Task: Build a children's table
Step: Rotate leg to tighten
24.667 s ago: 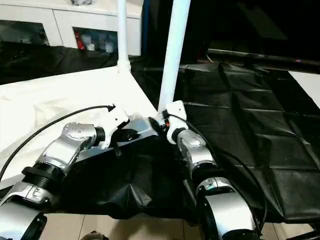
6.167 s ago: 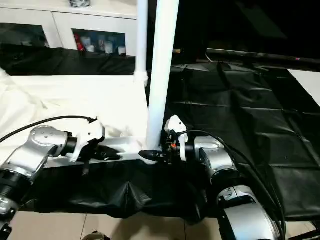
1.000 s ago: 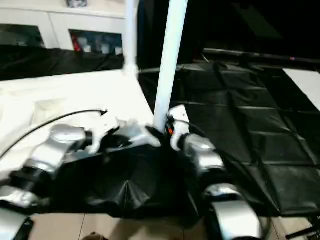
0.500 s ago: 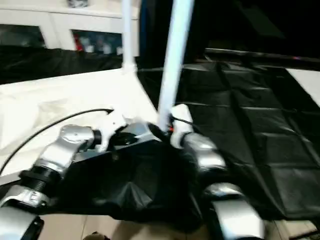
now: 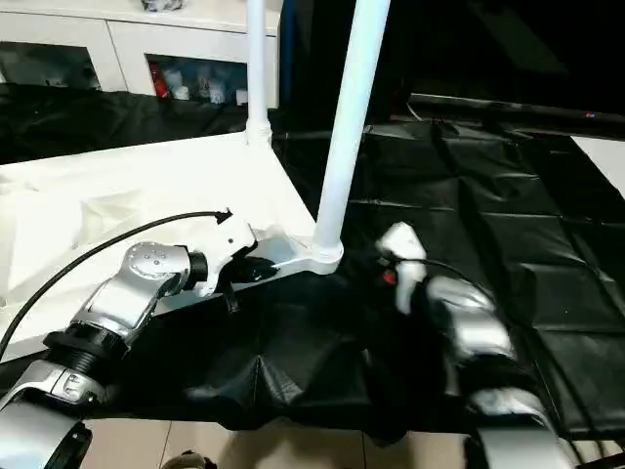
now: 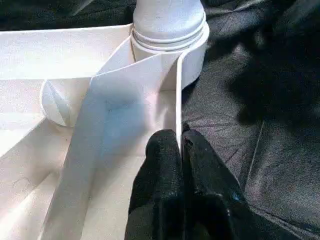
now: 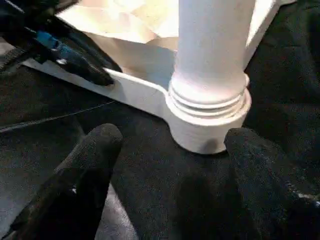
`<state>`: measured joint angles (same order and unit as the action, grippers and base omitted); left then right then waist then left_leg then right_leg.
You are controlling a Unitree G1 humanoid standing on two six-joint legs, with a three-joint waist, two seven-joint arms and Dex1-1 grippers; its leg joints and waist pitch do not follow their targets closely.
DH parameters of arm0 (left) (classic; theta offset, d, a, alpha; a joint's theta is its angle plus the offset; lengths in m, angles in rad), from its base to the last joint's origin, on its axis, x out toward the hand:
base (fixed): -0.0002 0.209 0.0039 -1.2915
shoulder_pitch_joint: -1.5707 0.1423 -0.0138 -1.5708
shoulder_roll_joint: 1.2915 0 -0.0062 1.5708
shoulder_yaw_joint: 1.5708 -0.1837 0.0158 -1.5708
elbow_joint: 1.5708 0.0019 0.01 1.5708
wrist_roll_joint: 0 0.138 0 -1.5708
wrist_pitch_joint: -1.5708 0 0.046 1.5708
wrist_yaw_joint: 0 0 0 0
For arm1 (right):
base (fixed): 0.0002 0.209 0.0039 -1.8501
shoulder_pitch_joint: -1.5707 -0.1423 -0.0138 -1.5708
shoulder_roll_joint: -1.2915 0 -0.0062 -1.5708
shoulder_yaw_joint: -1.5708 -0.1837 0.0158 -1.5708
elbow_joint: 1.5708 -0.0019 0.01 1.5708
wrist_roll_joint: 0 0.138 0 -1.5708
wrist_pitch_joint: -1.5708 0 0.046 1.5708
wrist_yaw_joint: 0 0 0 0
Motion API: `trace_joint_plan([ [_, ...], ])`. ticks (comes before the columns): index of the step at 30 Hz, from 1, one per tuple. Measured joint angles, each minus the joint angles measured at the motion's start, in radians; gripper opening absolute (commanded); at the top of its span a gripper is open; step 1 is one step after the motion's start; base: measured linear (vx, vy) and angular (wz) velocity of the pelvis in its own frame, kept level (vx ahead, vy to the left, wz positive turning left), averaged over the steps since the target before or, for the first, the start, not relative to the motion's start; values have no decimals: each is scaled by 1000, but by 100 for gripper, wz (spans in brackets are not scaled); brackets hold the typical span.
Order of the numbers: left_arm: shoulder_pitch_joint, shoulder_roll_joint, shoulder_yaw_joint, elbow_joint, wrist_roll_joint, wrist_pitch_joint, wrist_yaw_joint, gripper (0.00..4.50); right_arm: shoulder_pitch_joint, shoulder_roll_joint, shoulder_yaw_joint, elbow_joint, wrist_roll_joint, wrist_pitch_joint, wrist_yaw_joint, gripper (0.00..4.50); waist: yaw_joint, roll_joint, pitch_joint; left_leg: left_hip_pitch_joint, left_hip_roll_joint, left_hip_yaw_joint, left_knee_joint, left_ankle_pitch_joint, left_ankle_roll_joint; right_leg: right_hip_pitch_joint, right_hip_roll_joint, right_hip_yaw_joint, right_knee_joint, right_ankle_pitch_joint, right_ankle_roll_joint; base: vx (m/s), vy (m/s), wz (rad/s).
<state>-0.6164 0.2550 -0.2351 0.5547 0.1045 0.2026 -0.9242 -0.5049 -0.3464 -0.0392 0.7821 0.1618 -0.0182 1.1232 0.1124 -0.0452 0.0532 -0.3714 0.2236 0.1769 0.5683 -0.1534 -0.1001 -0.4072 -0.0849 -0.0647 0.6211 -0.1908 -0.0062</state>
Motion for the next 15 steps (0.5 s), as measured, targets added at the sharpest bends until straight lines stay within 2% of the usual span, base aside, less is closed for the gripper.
trace_joint_plan([
  [8,-1,4,-4,0,-1,-10,-19,0,3,-1,-2,-33,3,3,-38,371,0,0,0,0,0,0,0,0,0,0,0,0,0,0,0,0,0,0],
  [15,29,54,-20,-45,-33,-24,-141,0,-3,14,-5,-34,5,3,-66,371,6,1,0,-1,0,0,0,0,0,0,0,-1,0,0,0,0,0,0],
])
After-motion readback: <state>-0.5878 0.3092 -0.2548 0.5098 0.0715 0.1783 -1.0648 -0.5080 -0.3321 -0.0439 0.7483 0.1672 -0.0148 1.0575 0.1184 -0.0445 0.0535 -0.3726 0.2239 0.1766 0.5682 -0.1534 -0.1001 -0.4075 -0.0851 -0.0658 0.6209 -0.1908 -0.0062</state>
